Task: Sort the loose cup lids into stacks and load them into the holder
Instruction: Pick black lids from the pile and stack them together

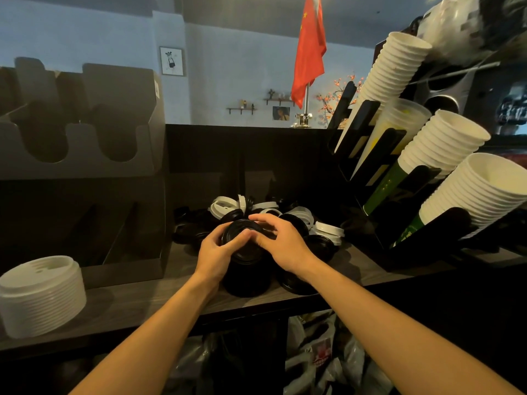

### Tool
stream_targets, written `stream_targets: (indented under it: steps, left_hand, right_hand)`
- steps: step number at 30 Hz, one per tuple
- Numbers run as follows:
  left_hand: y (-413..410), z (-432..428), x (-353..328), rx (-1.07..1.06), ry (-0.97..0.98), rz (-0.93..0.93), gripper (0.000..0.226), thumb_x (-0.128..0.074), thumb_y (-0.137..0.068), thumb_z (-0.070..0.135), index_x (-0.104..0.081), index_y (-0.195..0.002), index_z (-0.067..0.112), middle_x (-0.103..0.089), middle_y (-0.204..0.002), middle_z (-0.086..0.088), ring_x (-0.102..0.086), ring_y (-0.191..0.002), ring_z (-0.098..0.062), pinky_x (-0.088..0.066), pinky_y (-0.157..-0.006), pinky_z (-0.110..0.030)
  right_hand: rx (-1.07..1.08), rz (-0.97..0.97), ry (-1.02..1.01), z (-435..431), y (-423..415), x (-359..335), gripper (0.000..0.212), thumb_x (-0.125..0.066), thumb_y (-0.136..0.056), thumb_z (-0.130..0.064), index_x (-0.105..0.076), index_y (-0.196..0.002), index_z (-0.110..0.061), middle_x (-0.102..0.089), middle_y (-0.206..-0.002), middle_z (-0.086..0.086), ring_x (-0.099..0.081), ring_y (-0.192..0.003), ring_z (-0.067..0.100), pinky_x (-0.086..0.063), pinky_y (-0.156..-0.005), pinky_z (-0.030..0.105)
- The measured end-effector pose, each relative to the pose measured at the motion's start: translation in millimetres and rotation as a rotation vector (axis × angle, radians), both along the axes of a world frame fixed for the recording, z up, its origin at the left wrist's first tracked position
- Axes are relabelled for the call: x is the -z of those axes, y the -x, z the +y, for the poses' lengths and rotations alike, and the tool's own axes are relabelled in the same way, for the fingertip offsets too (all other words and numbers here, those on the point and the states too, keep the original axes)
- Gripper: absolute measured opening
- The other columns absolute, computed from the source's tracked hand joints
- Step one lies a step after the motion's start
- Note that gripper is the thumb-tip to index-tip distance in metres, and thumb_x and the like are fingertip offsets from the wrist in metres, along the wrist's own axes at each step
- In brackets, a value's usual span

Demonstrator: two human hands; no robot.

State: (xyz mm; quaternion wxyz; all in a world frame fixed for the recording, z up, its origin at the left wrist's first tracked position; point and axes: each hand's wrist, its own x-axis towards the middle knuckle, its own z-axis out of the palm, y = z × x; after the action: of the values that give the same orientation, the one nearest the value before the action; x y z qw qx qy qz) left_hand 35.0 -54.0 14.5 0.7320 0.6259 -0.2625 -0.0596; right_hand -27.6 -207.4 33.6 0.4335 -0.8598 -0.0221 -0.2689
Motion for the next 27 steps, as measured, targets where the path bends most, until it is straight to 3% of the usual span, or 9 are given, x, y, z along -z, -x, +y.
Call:
stream_targets:
  steps: [3, 8, 11, 14, 17, 23, 27]
  left_hand:
    - [-1.3, 0.3, 0.3, 0.023, 0.01, 0.027, 0.043, -0.079, -0.076, 0.038, -0.071, -0.116, 0.024, -0.075, -0.11, -0.002, -0.071, -0.103, -0.018, -0.055, -0.081, -0.027]
    - [-6.1, -0.2, 2.9, 0.05, 0.02, 0.105, 0.055, -0.082, -0.069, 0.038, -0.07, -0.119, 0.019, -0.077, -0.107, -0.004, -0.073, -0.104, -0.026, -0.057, -0.086, -0.039]
    - [-7.4, -0.5, 4.1, 0.042, 0.019, 0.121, 0.049, -0.08, -0.071, 0.034, -0.071, -0.117, 0.018, -0.078, -0.106, -0.004, -0.073, -0.104, -0.026, -0.055, -0.096, -0.046]
    - [-7.8, 0.2, 3.9, 0.052, 0.027, 0.131, 0.052, -0.08, -0.068, 0.036, -0.072, -0.116, 0.019, -0.078, -0.106, -0.004, -0.072, -0.106, -0.027, -0.053, -0.101, -0.051]
    - [-6.8, -1.0, 4.0, 0.06, 0.02, 0.128, 0.056, -0.082, -0.065, 0.037, -0.07, -0.117, 0.018, -0.078, -0.106, -0.003, -0.072, -0.106, -0.026, -0.053, -0.101, -0.051]
    - [-6.6, -1.8, 2.9, 0.084, -0.005, 0.137, 0.06, -0.088, -0.063, 0.036, -0.069, -0.118, 0.019, -0.078, -0.106, -0.002, -0.072, -0.105, -0.025, -0.053, -0.101, -0.049]
    - [-5.5, -0.7, 2.4, 0.076, -0.002, 0.145, 0.055, -0.081, -0.066, 0.036, -0.07, -0.118, 0.019, -0.078, -0.106, -0.003, -0.071, -0.107, -0.026, -0.053, -0.101, -0.049]
  right_hand:
    - [0.004, -0.018, -0.044, 0.1, 0.4, -0.3, 0.034, -0.067, -0.094, -0.027, -0.063, -0.129, -0.026, -0.064, -0.113, -0.018, -0.055, -0.102, -0.013, -0.041, -0.08, 0.003]
    - [0.043, -0.062, -0.153, -2.2, 0.0, -3.2, 0.03, -0.071, -0.092, -0.025, -0.066, -0.122, -0.026, -0.065, -0.11, -0.017, -0.058, -0.104, -0.005, -0.045, -0.088, 0.014]
    - [-0.002, 0.048, -0.184, -6.6, 1.6, -3.9, 0.04, -0.068, -0.093, -0.036, -0.06, -0.13, -0.028, -0.062, -0.124, -0.01, -0.055, -0.117, 0.004, -0.045, -0.095, 0.023]
    - [-0.035, 0.131, -0.216, -11.6, 5.6, -5.6, 0.046, -0.065, -0.093, -0.042, -0.055, -0.136, -0.03, -0.058, -0.129, -0.008, -0.052, -0.118, 0.005, -0.043, -0.088, 0.018]
    - [-0.026, 0.107, -0.187, -13.8, 9.2, -7.9, 0.041, -0.064, -0.095, -0.036, -0.057, -0.134, -0.028, -0.061, -0.119, -0.011, -0.056, -0.109, 0.001, -0.044, -0.079, 0.013]
    - [0.009, 0.074, -0.156, -13.8, 8.6, -6.1, 0.039, -0.066, -0.095, -0.03, -0.06, -0.132, -0.025, -0.064, -0.121, -0.007, -0.058, -0.116, 0.009, -0.047, -0.097, 0.025]
    - [-0.007, 0.088, -0.152, -12.2, 12.5, -5.1, 0.038, -0.064, -0.095, -0.035, -0.059, -0.132, -0.026, -0.06, -0.114, -0.014, -0.055, -0.106, 0.0, -0.043, -0.081, 0.013]
